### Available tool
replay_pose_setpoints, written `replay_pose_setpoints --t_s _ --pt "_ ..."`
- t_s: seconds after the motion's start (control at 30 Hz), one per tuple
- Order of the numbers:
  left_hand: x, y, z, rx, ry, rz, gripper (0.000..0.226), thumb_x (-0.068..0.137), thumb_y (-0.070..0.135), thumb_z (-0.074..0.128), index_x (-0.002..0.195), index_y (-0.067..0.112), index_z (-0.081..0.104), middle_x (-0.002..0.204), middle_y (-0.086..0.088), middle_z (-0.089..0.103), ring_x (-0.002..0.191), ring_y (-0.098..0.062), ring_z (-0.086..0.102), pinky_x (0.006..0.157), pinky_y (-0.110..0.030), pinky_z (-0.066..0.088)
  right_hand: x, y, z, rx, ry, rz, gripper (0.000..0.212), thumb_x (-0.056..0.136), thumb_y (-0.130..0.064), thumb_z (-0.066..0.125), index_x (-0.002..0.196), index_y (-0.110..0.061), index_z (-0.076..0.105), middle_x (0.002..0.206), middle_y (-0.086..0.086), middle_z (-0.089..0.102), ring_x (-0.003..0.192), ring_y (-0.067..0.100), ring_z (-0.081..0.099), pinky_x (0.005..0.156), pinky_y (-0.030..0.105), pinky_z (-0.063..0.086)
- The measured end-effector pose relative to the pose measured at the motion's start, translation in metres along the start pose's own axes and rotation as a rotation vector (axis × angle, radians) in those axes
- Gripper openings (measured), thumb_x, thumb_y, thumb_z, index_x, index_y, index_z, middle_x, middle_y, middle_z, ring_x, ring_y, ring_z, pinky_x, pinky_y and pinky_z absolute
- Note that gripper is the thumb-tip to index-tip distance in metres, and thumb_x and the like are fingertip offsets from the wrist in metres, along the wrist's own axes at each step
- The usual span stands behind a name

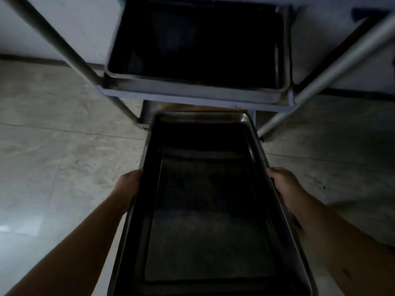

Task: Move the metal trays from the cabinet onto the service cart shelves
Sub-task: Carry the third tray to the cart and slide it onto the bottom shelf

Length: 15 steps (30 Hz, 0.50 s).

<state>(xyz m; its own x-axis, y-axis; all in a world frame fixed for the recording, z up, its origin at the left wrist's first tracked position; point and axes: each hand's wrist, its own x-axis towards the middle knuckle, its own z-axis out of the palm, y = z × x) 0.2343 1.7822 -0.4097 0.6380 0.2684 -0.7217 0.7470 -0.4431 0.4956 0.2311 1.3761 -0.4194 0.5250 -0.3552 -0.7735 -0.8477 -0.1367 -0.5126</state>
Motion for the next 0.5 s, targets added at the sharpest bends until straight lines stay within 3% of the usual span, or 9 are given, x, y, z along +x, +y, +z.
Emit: replay_pose_setpoints --t_s 0.07,0.2,0.3,0.37,0.43,0.5 --pt "0.072 -0.007 0.022 -0.003 0.005 0.06 0.028 0.097 0.031 0.051 0.078 0.021 0.068 0.089 -0.017 0.071 0.082 -0.03 0.069 0.078 -0.045 0.056 0.064 0.001 0.027 0.044 0.023 -0.012 0.021 0.093 -0.021 0.054 0.097 -0.004 0.066 0.095 0.022 0.064 0.085 0.035 0.063 0.076 0.044 0.049" --pt "0.195 -0.016 0.058 -0.143 0.097 0.141 0.036 0.098 0.039 0.05 0.083 0.013 0.069 0.079 -0.011 0.069 0.072 -0.024 0.064 0.064 -0.032 0.049 0.179 -0.002 0.078 0.095 0.021 -0.127 0.018 0.096 -0.017 0.053 0.103 -0.007 0.066 0.099 0.018 0.063 0.091 0.03 0.06 0.079 0.037 0.043" --pt "0.268 -0.023 0.078 -0.128 0.16 0.209 0.038 0.102 0.032 0.045 0.099 0.002 0.068 0.076 -0.005 0.062 0.066 -0.012 0.057 0.057 -0.02 0.043 0.252 -0.013 0.109 0.099 0.017 -0.198 0.018 0.098 -0.015 0.049 0.085 -0.016 0.061 0.08 0.008 0.059 0.073 0.019 0.054 0.065 0.028 0.04" --pt "0.307 -0.03 0.088 -0.096 0.193 0.251 0.039 0.104 0.031 0.041 0.106 0.001 0.066 0.081 -0.004 0.06 0.067 -0.01 0.054 0.055 -0.012 0.038 0.29 -0.023 0.124 0.095 -0.006 -0.227 0.019 0.099 -0.017 0.048 0.083 -0.019 0.058 0.079 0.004 0.058 0.071 0.017 0.053 0.061 0.027 0.039" --pt "0.332 -0.032 0.093 -0.089 0.206 0.262 0.041 0.104 0.036 0.04 0.104 0.005 0.066 0.085 -0.006 0.065 0.074 -0.015 0.059 0.06 -0.018 0.04 0.32 -0.032 0.136 0.078 -0.041 -0.251 0.017 0.1 -0.019 0.046 0.087 -0.021 0.057 0.082 0.003 0.058 0.074 0.016 0.054 0.06 0.028 0.039" --pt "0.359 -0.028 0.094 -0.052 0.207 0.32 0.04 0.105 0.031 0.04 0.11 0.002 0.066 0.098 -0.019 0.068 0.09 -0.03 0.064 0.069 -0.027 0.04 0.343 -0.041 0.145 0.081 -0.055 -0.268 0.013 0.1 -0.022 0.045 0.098 -0.021 0.058 0.09 0.004 0.059 0.079 0.017 0.056 0.062 0.028 0.041"
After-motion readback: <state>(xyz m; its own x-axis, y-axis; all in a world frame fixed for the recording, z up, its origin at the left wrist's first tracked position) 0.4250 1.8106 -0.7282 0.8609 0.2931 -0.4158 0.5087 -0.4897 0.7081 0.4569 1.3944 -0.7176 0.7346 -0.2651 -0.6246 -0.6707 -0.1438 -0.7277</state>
